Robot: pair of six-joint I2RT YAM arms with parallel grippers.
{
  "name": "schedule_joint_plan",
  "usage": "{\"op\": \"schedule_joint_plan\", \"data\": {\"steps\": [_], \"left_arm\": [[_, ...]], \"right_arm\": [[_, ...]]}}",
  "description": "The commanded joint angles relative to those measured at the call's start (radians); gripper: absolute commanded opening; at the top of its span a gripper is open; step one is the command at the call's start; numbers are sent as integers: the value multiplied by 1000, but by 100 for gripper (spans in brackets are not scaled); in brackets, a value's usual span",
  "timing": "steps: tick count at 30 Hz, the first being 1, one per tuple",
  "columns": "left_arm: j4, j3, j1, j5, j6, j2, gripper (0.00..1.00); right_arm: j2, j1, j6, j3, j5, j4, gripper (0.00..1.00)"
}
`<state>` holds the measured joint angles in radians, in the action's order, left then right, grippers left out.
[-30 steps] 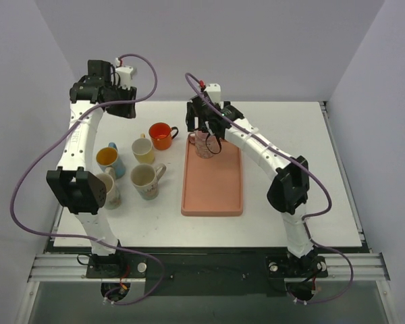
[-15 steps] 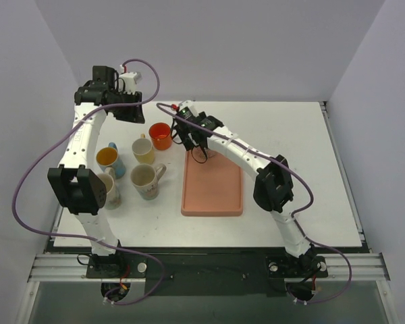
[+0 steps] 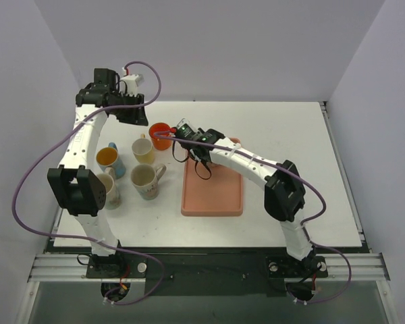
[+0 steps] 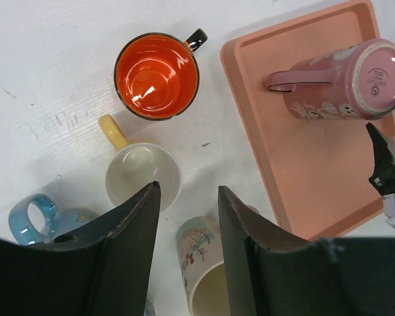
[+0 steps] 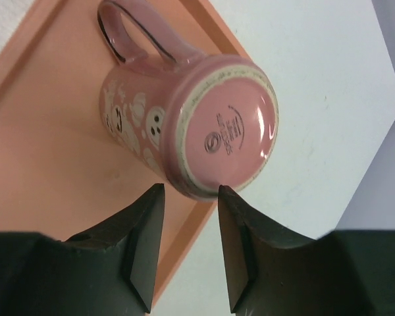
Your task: Turn the mug right side up
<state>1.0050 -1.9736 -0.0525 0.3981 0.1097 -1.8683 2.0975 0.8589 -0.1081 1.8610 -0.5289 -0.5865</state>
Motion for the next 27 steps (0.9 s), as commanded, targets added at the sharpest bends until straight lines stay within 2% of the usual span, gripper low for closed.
{"op": "schedule_joint_plan", "data": {"steps": [1, 4, 7, 9, 10, 11, 12, 14, 20, 25, 27], "left_arm": [[-52, 21, -18, 70, 10, 83, 51], [-55, 25, -18, 77, 5, 83, 51], [-59, 35, -18, 73, 4, 83, 51], [-62, 41, -18, 71, -1, 86, 51], [-69, 45, -17, 70, -2, 86, 51], [-71, 45, -15, 64, -4, 86, 51], [-74, 42, -15, 56, -2, 86, 51], [-72, 32, -9, 32, 4, 83, 51], [-75, 33, 78, 19, -15, 90, 51], [-88, 67, 100, 59, -22, 110, 51], [-92, 91, 100, 80, -30, 118, 51]], "right_arm": [[-167, -6, -25, -69, 82, -104, 34], [-217, -8, 2, -120, 138, -130, 34], [-248, -34, 31, -119, 121, -159, 36], [-242, -31, 76, -62, 75, -177, 40], [-238, -28, 108, -40, 76, -176, 45], [-225, -21, 173, 10, 95, -171, 48], [-215, -17, 183, 35, 181, -145, 53], [-173, -14, 193, 95, 304, -98, 60], [86, -26, 44, 358, 395, -65, 66], [211, -53, -30, 429, 412, -75, 72], [262, -64, -31, 467, 370, -113, 73]]}}
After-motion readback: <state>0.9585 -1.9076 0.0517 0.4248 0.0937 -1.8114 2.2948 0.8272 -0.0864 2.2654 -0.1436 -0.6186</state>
